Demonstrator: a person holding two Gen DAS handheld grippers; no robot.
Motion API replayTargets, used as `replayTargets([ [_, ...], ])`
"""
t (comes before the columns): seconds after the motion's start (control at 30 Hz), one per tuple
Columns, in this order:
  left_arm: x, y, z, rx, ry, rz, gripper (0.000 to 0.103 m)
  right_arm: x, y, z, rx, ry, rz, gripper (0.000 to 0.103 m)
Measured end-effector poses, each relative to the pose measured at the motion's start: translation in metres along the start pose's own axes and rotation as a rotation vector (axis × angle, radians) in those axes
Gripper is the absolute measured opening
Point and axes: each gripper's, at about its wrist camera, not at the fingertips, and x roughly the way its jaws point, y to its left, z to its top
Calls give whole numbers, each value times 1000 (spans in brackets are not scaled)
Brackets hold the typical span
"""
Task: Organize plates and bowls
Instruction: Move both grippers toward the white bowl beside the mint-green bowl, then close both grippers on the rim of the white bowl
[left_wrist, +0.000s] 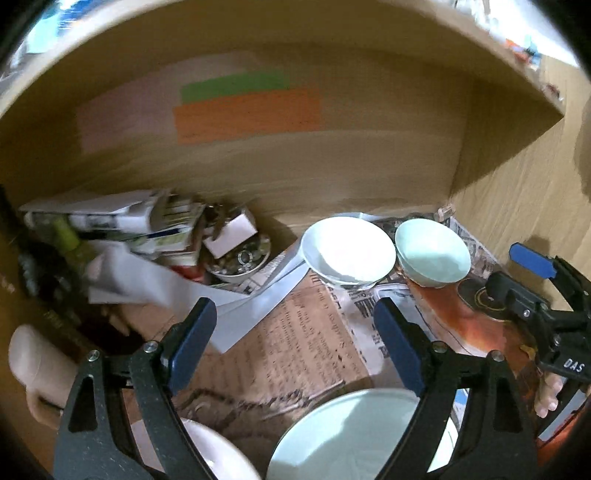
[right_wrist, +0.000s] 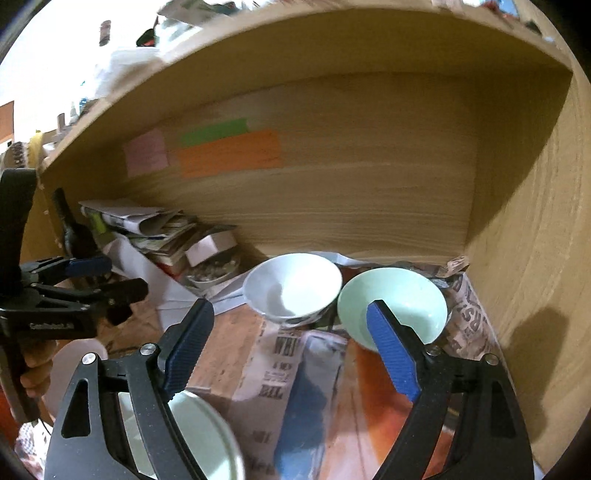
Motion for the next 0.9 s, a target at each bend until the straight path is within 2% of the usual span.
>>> replayTargets([
  [0.17, 46, -10, 17, 5, 91, -22, 88, 24, -15, 0, 13, 42, -9, 83],
  [0.43, 121, -19, 38, 2, 205, 0, 88, 61, -28, -6, 27, 118, -17, 83],
  [0.63, 174, -21, 41, 1, 294, 11, 88, 80, -38, -10, 49, 159, -13, 83],
  [0.7, 187, -21, 41, -1, 314, 9, 84, 84, -41, -12, 58, 171, -7, 83],
  [0.77, 199, -22, 40, 0, 337, 5, 69, 88, -43, -13, 66, 177, -5, 83],
  [0.9, 216, -24, 36, 2, 392, -30, 51, 90, -45, -14, 72, 183, -3, 83],
])
